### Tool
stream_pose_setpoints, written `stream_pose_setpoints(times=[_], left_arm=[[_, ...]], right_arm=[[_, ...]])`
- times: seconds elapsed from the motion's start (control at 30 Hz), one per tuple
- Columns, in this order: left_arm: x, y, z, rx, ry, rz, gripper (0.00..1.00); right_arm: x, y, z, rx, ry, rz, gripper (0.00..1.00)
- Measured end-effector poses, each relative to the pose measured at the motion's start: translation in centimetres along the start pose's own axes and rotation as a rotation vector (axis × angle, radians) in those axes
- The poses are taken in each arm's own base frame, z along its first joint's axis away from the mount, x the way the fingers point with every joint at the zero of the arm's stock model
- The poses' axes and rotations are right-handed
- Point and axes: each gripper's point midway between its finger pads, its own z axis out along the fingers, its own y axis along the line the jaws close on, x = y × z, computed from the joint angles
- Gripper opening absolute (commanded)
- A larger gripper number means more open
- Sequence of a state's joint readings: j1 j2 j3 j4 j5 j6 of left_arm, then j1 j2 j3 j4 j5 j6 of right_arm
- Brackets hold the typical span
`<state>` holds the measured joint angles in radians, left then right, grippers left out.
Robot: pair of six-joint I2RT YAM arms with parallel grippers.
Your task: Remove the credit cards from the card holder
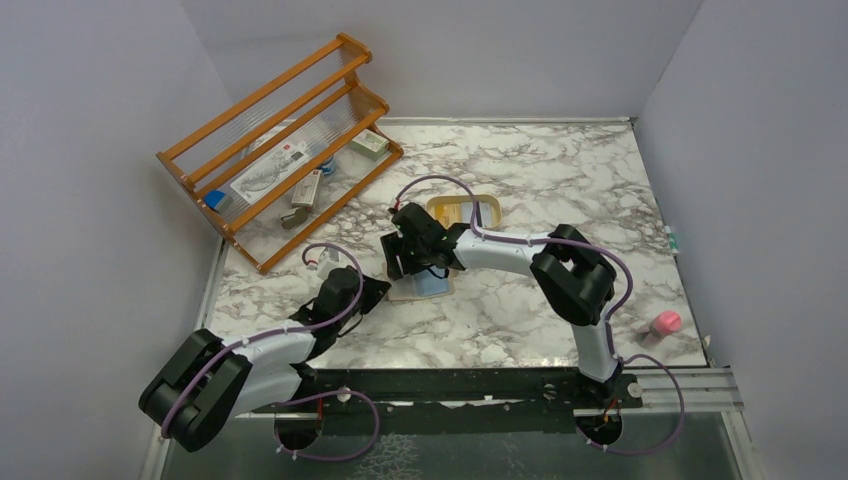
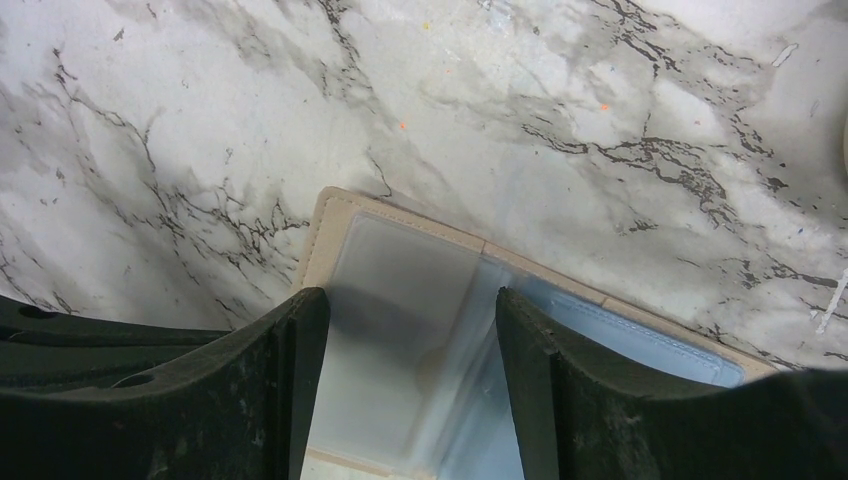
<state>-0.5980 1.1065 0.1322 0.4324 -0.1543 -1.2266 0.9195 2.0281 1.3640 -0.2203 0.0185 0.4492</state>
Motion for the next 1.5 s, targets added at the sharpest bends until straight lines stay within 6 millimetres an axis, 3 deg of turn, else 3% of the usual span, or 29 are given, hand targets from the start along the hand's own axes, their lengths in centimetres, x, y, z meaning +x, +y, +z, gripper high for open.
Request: stream_pose_setpoints(times=[0.57,0.8,0.97,1.0,1.1,1.17,1.5], left_arm=[[0.1,-0.2,-0.3,0.015,0.003,0.002,0.00],[-0.3,-0.5,-0.3,0.026,-0.019,-0.002,0.00],[-0.5,-0.7,-0.3,0.031,-0.026,-0.003,0.00],[-0.4,-0.6,-0.2,0.028,-0.024,-0.003,0.01],[0.0,0.3,0.2,-0.005,-0.010,0.000,0.16],[0.7,1.3,0.7,-0.049,0.017,-0.004,0.18],[2.1,-1.3,2.9,0.022,0.097,-0.081,0.21]], right_arm=[[0.8,-0.9,-0.4,0.062,-0.017,-0.083,0.68],[0.5,-3.2,-0.6,0.166,-0.031,-0.118,0.68],[0.5,-3.6,-0.7,0.185,-0.035,-0.119,0.68],[0.5,-3.6,-0.7,0.185,-0.035,-0.119,0.68],[0.5,-3.6,-0.6,0.181,-0.035,-0.115,0.68],[0.5,-3.5,-0.6,0.171,-0.032,-0.107,0.68],[0.4,-3.3,-0.6,0.095,-0.025,-0.036,0.68]])
